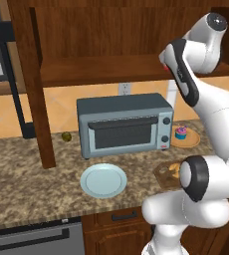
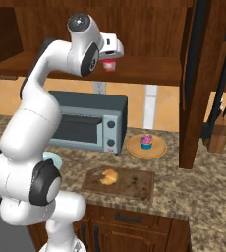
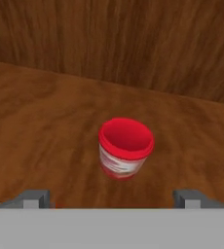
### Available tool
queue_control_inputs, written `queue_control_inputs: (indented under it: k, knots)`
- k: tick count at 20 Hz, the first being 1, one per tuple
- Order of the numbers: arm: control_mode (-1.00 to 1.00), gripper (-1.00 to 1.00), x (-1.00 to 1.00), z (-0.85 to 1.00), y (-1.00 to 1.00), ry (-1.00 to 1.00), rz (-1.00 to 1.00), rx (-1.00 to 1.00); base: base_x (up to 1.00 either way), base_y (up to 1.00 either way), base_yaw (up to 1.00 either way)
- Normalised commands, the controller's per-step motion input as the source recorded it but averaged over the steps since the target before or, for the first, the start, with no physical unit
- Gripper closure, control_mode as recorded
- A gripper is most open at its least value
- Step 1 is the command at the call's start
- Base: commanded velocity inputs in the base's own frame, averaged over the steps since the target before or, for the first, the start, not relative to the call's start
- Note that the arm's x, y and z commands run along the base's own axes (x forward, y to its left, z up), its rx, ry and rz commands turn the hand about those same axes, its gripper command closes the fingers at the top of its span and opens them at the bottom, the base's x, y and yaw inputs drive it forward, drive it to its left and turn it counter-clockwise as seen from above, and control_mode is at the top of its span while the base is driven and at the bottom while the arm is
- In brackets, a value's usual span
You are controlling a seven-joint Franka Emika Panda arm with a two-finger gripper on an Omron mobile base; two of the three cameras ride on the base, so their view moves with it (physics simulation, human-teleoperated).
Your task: From the different types of pastries on the counter, select a croissant and place it on the cutting board. Then retrieve a jar of jam from the cabinet and place it alongside the croissant on the cutting board.
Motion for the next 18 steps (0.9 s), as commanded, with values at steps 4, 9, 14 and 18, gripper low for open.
queue_control_inputs:
  k: [4, 9, 14, 18]
  knots:
    - [-1.0, -1.0, 0.36, -0.09, -0.18, 0.0, 0.0, 0.0, 0.0, 0.0, 0.0]
    - [-1.0, -1.0, 0.15, -0.06, -0.1, 0.0, 0.0, 0.02, 0.0, 0.0, 0.0]
    - [-1.0, -1.0, 0.04, -0.06, -0.03, 0.0, 0.0, 0.06, 0.0, 0.0, 0.0]
    - [-1.0, -1.0, 0.03, -0.16, 0.0, 0.0, 0.0, 0.07, 0.0, 0.0, 0.0]
